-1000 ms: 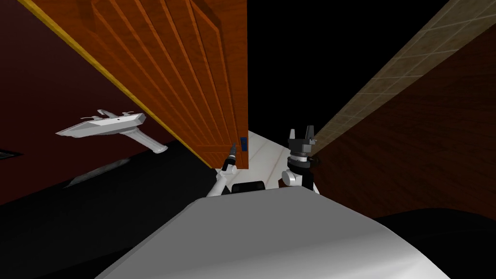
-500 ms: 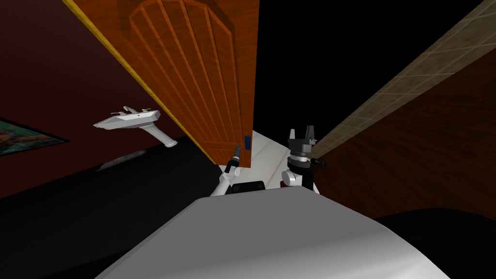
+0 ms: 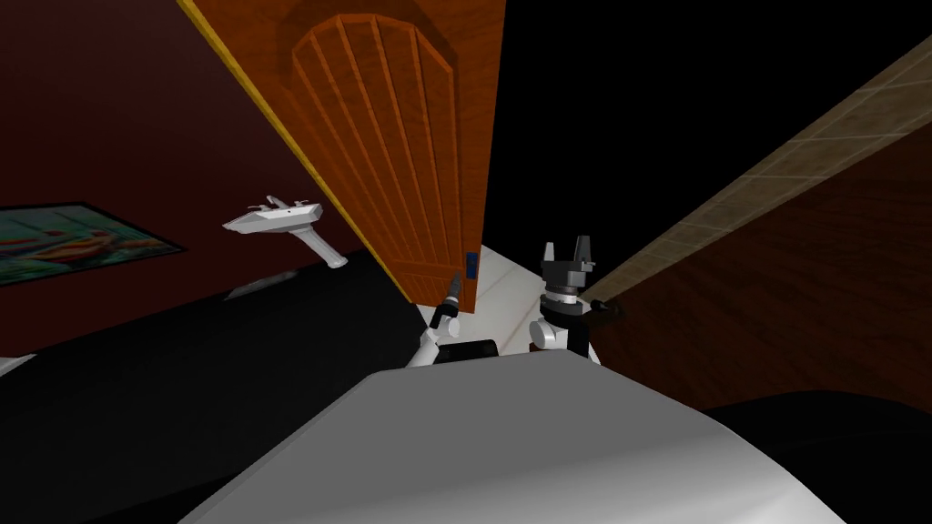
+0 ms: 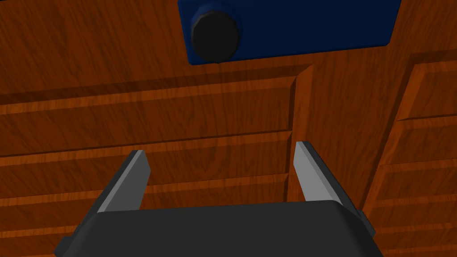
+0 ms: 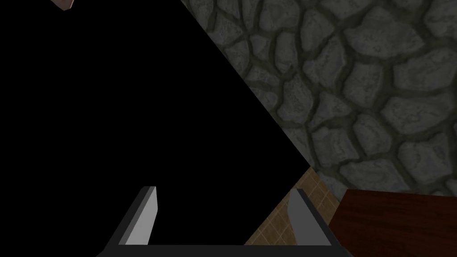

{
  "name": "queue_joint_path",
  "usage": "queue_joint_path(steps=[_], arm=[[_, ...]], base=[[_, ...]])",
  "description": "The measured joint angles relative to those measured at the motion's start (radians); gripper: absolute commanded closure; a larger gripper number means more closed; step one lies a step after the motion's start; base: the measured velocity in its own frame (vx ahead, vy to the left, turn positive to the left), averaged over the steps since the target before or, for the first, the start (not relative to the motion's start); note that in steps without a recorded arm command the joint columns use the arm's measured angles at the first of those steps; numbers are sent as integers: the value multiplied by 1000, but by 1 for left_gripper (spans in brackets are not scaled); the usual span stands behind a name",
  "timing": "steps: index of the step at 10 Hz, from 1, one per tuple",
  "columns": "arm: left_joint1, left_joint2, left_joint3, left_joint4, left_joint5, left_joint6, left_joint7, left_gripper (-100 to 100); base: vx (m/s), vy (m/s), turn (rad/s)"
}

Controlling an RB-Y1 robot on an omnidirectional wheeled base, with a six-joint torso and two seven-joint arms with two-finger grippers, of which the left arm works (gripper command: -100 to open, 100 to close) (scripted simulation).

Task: Push the door open

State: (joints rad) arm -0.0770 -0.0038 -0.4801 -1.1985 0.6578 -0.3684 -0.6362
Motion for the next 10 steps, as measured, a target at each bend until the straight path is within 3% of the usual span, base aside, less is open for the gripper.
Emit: queue_joint_path(steps=[3, 4, 5, 7, 10], arm=[[6, -21, -65, -2, 65, -18, -46, -100], [7, -23, -66, -2, 66, -17, -50, -100], [0, -1, -67, 8, 65, -23, -42, -100], [-8, 22, -55, 14, 61, -19, -41, -100], [-17, 23, -43, 22, 54, -17, -37, -100]], base=[[-47, -16, 72], [96, -15, -22], [207, -36, -24], [217, -47, -13], [192, -112, -19]])
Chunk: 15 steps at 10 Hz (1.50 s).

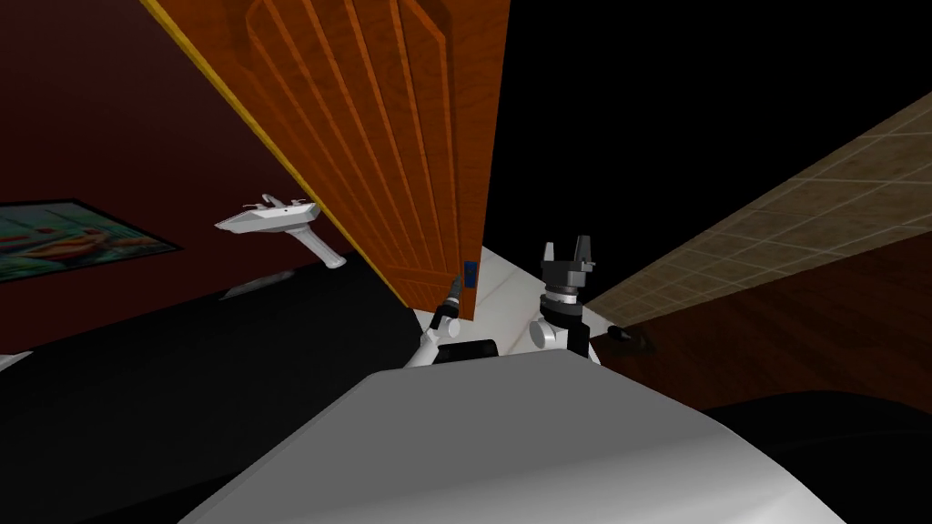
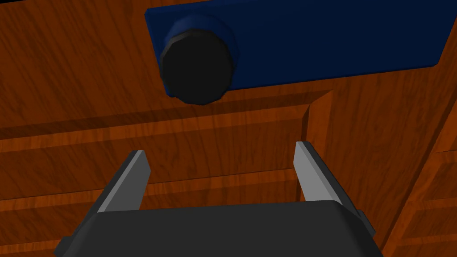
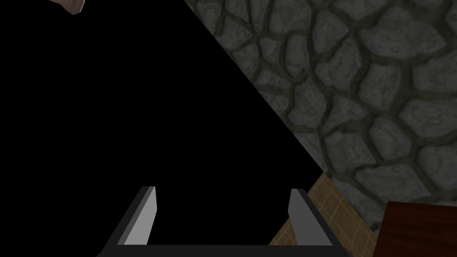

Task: Push the door open

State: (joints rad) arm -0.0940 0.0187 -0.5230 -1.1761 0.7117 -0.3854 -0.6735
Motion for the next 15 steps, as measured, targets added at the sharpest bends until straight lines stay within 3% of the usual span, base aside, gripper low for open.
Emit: queue_joint_path(steps=[3, 4, 10, 15], arm=[[-2, -41, 11, 0, -7, 4, 1, -100], [-1, -44, 11, -1, -8, 5, 0, 100], [0, -41, 9, 2, -8, 6, 0, 100], [59, -5, -41, -54, 67, -18, -87, 100]], base=[[130, -92, -12], [-6, 6, 3], [2, 5, 9], [166, -78, 102]])
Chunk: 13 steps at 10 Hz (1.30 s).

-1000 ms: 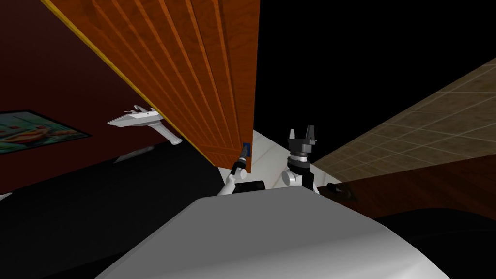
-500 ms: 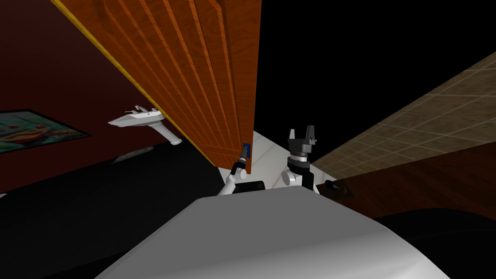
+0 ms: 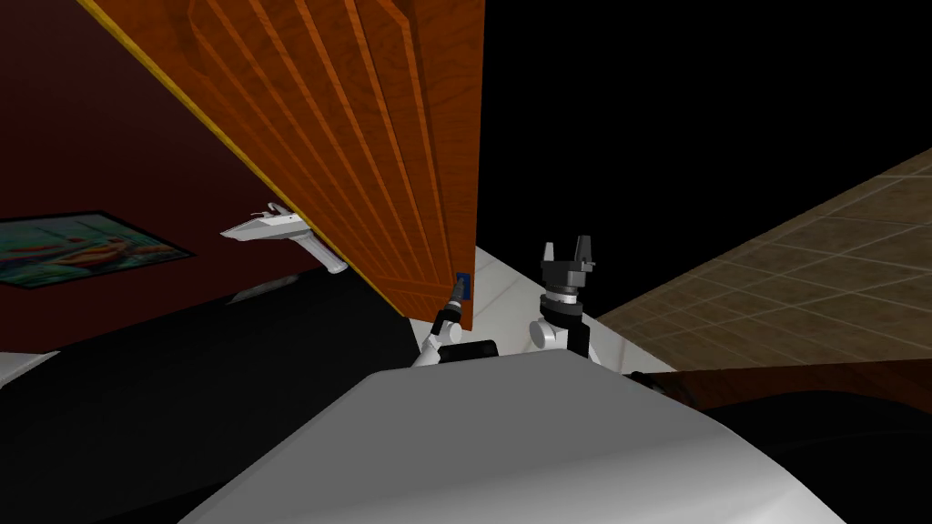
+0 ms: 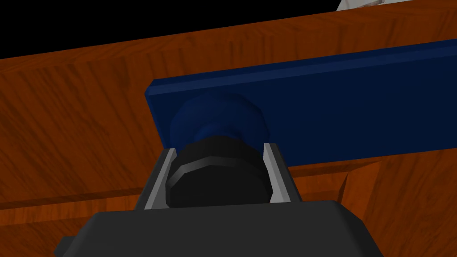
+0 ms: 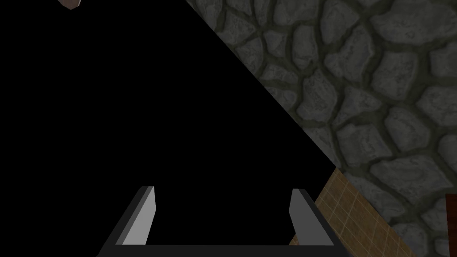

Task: Push the door open

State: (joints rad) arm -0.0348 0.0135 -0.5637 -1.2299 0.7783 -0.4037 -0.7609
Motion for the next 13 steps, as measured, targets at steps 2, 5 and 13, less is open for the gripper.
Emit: queue_joint_path(steps=[2, 5, 13], arm=[[20, 4, -19, -20, 37, -17, -38, 100], [61, -2, -42, -64, 91, -34, -103, 100], [94, 14, -23, -96, 151, -67, -167, 100]], base=[[212, -92, 102], [178, -112, 119], [144, -74, 75]])
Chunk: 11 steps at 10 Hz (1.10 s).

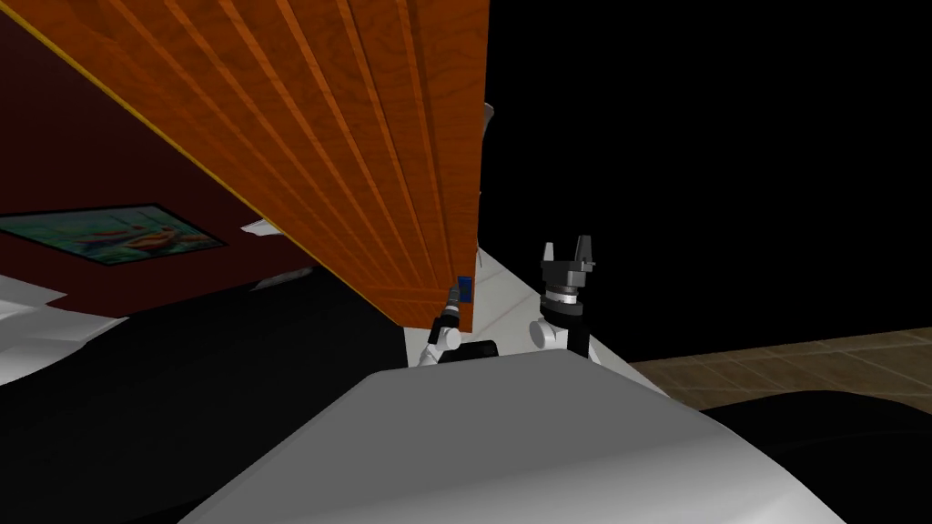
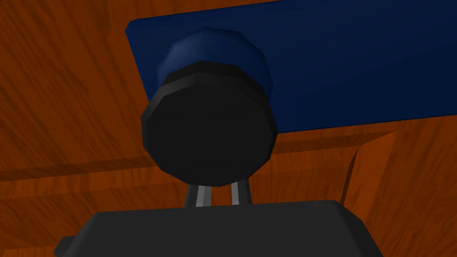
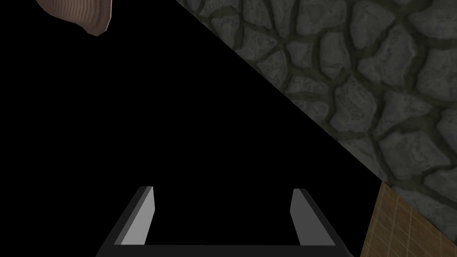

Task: Push the door open

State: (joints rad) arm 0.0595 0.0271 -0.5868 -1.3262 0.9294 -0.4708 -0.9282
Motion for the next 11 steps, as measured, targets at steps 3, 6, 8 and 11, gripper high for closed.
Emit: queue_joint_path(steps=[3, 6, 8, 11], arm=[[7, 13, 1, -3, 10, -13, -21, -100], [38, 13, -41, -17, 20, -42, -47, -100], [69, -10, -78, -34, 28, -64, -75, -100], [95, -61, -116, -46, 38, -92, -98, -100]], base=[[-64, 84, 3], [-228, 125, 9], [-170, 52, 7], [-124, -103, 16]])
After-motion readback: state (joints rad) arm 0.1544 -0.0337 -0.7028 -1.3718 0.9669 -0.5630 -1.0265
